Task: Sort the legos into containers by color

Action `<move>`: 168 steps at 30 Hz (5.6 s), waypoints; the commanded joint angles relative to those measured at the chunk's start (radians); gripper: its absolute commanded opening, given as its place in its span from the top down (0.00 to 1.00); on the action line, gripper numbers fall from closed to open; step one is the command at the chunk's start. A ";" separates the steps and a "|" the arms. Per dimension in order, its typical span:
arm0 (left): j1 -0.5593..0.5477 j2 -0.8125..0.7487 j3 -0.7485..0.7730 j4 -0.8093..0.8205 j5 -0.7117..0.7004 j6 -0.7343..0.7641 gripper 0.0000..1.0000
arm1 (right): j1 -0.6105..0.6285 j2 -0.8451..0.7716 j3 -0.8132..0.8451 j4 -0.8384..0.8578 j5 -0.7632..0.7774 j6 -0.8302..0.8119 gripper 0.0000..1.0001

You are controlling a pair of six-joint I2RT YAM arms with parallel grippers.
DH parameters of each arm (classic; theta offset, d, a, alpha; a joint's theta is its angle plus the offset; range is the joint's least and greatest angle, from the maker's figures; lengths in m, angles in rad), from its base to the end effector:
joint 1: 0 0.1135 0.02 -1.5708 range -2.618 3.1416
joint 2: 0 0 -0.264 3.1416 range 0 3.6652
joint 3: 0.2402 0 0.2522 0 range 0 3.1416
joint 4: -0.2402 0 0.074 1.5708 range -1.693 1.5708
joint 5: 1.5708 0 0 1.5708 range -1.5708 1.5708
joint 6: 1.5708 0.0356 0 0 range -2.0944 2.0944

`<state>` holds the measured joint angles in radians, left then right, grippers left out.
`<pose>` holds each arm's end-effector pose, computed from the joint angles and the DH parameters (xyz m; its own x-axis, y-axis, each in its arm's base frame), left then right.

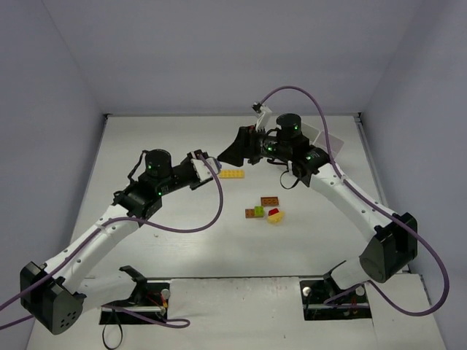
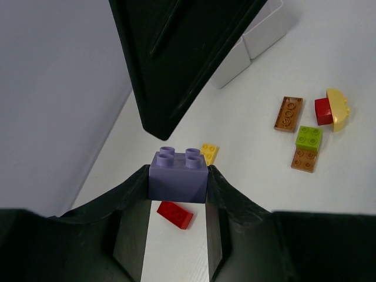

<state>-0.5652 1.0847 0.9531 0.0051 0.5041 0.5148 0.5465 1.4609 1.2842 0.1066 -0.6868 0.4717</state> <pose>0.2034 -0.1493 0.3610 0.3374 0.2965 -0.8934 0.8128 0.3870 0.4354 0.2822 0.1981 0.3848 -0.4815 0.1184 -0.8684 -0.8122 0.3122 0.4929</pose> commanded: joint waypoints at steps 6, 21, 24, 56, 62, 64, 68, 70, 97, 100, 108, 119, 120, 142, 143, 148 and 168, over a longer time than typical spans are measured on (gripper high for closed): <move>-0.016 0.003 0.039 0.096 -0.003 0.022 1.00 | 0.041 -0.024 -0.013 0.163 -0.066 0.074 0.28; -0.036 0.000 0.042 0.119 -0.021 -0.001 1.00 | 0.067 -0.007 -0.051 0.163 -0.085 0.061 0.38; -0.036 0.004 0.042 0.119 -0.015 -0.001 1.00 | 0.070 -0.005 -0.051 0.165 -0.080 0.050 0.46; -0.036 0.123 0.099 -0.264 -0.401 -0.883 0.17 | -0.226 0.101 -0.082 0.007 1.033 -0.114 1.00; -0.033 0.096 0.052 -0.260 -0.412 -0.909 0.17 | -0.293 0.219 -0.005 -0.007 1.030 -0.094 0.93; -0.033 0.096 0.050 -0.270 -0.418 -0.911 0.17 | -0.302 0.242 0.000 -0.007 1.034 -0.082 0.90; -0.032 0.096 0.047 -0.278 -0.423 -0.911 0.17 | -0.326 0.275 0.017 -0.007 1.031 -0.061 0.89; -0.033 0.098 0.046 -0.278 -0.424 -0.911 0.17 | -0.333 0.292 0.030 -0.007 1.027 -0.059 0.88; -0.030 0.133 0.059 -0.298 -0.417 -0.897 0.17 | -0.329 0.248 0.069 0.001 0.628 -0.286 0.52; -0.021 0.144 0.059 -0.310 -0.430 -0.898 0.17 | -0.313 0.227 0.055 -0.005 0.356 -0.434 0.51; 0.056 0.142 0.062 -0.336 -0.388 -0.914 0.17 | -0.214 0.272 0.102 -0.176 0.184 -0.693 0.49; 0.126 0.096 0.026 -0.369 -0.325 -0.886 0.17 | -0.129 0.248 -0.032 -0.228 0.289 -0.625 0.48; 0.128 0.096 0.024 -0.373 -0.325 -0.880 0.17 | -0.131 0.237 -0.048 -0.237 0.334 -0.616 0.48; 0.128 0.146 -0.005 -0.332 -0.271 -0.855 0.17 | -0.135 0.127 -0.275 -0.277 0.612 -0.151 0.25; 0.128 0.146 -0.004 -0.330 -0.268 -0.855 0.17 | -0.134 0.125 -0.286 -0.271 0.613 -0.122 0.24; 0.128 0.153 -0.005 -0.323 -0.260 -0.858 0.17 | -0.114 0.144 -0.290 -0.260 0.659 -0.088 0.23; 0.126 0.173 -0.004 -0.324 -0.248 -0.860 0.17 | -0.033 0.249 -0.270 -0.239 0.740 -0.039 0.22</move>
<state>-0.4435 1.2655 0.9237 -0.3622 0.2443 -0.3489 0.5041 1.7031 0.9844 -0.1528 -0.0055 0.4088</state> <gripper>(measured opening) 0.830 0.781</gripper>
